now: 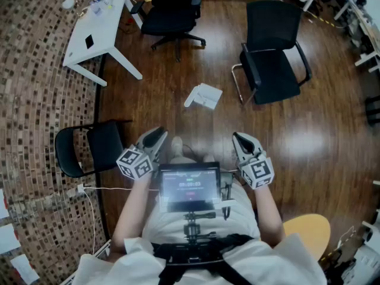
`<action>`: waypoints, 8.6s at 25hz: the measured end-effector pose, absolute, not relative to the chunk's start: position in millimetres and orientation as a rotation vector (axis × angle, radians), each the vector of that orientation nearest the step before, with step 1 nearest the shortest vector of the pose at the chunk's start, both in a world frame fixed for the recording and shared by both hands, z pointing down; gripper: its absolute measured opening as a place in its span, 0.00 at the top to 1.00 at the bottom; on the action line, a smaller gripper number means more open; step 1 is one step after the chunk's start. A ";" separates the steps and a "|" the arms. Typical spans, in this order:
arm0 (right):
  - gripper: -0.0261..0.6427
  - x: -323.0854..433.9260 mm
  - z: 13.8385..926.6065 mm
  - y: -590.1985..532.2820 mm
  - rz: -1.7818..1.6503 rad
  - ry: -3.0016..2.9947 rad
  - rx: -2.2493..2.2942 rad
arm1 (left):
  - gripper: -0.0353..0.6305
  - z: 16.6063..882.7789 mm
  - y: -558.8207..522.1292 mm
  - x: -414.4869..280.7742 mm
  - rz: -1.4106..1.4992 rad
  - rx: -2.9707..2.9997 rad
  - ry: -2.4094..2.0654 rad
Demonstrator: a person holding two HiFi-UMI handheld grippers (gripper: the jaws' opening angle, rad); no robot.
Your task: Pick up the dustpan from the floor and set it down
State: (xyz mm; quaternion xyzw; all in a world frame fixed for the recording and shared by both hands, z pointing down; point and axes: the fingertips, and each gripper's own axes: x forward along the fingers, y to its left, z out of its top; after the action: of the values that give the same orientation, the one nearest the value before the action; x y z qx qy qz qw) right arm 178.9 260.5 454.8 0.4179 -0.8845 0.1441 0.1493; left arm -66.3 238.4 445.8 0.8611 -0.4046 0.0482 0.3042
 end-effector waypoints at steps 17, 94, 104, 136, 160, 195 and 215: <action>0.94 130.5 448.9 203.3 0.393 -2.447 1.361 | 0.80 447.3 143.0 -101.1 0.167 2.369 -0.874; 0.94 101.2 517.8 38.1 0.317 -2.392 1.046 | 0.80 506.9 48.7 -78.5 0.261 2.243 -0.768; 0.94 102.1 530.0 28.8 0.328 -2.447 0.890 | 0.77 517.4 52.9 -54.0 0.284 2.208 -0.843; 0.82 97.9 603.4 23.8 0.608 -2.446 0.869 | 0.95 580.6 61.1 7.5 0.303 2.187 -0.729; 0.82 79.0 650.2 18.2 0.747 -2.353 0.907 | 0.70 618.4 39.7 -23.0 0.309 2.082 -0.710; 0.72 66.5 706.1 35.8 0.783 -2.299 0.746 | 0.51 746.6 57.6 3.0 0.600 1.861 -0.362; 0.72 82.9 764.0 19.7 0.597 -2.203 0.648 | 0.58 769.7 58.4 29.4 0.499 1.787 -0.280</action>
State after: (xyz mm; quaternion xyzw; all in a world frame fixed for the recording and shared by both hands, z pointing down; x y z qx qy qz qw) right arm 82.9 19.7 764.0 0.2531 -0.8606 0.2332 0.3753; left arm 29.4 58.4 769.7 0.7680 -0.1202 0.2144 0.5913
